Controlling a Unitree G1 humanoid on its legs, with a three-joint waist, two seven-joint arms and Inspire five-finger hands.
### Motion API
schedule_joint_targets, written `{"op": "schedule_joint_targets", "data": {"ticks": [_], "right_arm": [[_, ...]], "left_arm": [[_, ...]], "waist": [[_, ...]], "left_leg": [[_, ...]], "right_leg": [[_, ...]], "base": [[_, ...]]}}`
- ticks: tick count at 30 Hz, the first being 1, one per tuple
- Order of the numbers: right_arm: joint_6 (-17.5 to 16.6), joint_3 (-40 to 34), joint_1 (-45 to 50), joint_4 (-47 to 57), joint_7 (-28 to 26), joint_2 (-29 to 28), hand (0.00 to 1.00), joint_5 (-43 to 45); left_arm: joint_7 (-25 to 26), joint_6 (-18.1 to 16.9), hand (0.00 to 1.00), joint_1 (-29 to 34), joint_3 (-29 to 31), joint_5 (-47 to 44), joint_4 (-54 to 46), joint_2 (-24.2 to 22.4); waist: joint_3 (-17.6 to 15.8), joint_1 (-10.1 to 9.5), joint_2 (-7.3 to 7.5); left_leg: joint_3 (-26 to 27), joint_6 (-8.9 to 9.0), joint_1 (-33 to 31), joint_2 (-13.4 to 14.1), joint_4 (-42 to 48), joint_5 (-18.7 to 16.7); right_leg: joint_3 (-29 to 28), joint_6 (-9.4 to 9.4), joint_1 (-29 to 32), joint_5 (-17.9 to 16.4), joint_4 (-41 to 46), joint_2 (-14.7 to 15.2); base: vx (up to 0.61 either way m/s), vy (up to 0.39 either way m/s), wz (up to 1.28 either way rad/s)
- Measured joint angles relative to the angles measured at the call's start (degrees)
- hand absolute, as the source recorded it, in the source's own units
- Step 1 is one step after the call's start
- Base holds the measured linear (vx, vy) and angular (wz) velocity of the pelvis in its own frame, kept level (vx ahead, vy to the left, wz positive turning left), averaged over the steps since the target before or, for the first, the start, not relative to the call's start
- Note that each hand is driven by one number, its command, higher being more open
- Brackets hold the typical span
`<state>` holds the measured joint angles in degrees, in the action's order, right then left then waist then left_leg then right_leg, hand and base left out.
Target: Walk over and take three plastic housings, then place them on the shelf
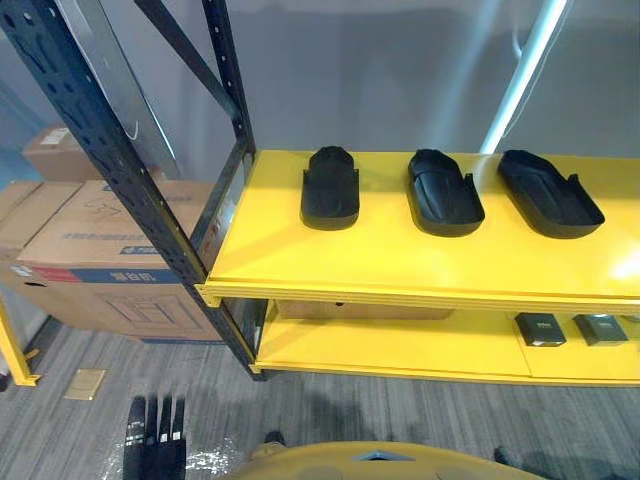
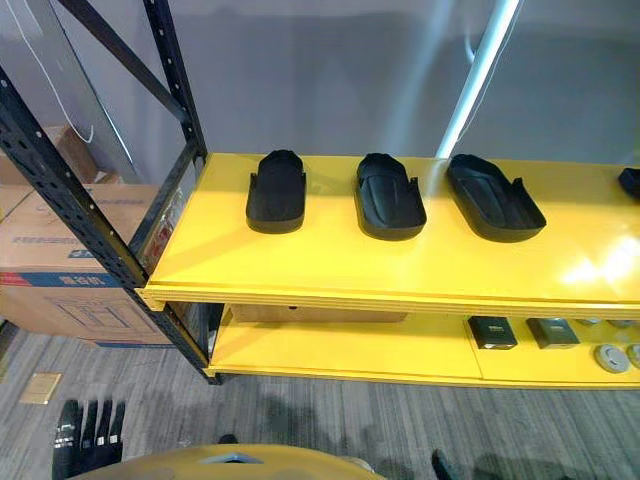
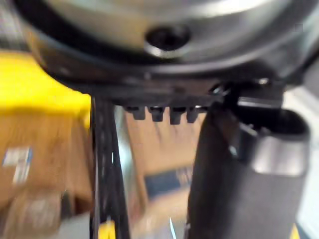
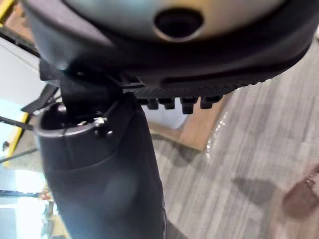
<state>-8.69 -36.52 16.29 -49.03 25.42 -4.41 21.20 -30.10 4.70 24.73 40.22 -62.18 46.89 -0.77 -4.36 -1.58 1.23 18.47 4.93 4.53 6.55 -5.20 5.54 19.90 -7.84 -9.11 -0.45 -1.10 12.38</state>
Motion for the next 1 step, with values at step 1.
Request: {"op": "schedule_joint_targets", "data": {"ticks": [1], "right_arm": [[0.1,0.0,-0.6,-0.9,-1.0,0.0,1.00,0.0]], "left_arm": [[3.4,0.1,1.00,-0.6,0.5,3.7,1.6,0.4]], "waist": [[0.0,-0.02,0.19]], "left_leg": [[0.0,0.05,0.0,0.0,0.0,-0.1]], "right_leg": [[0.0,0.02,0.0,-0.1,0.0,0.0]], "base": [[0.04,0.005,0.01]]}}
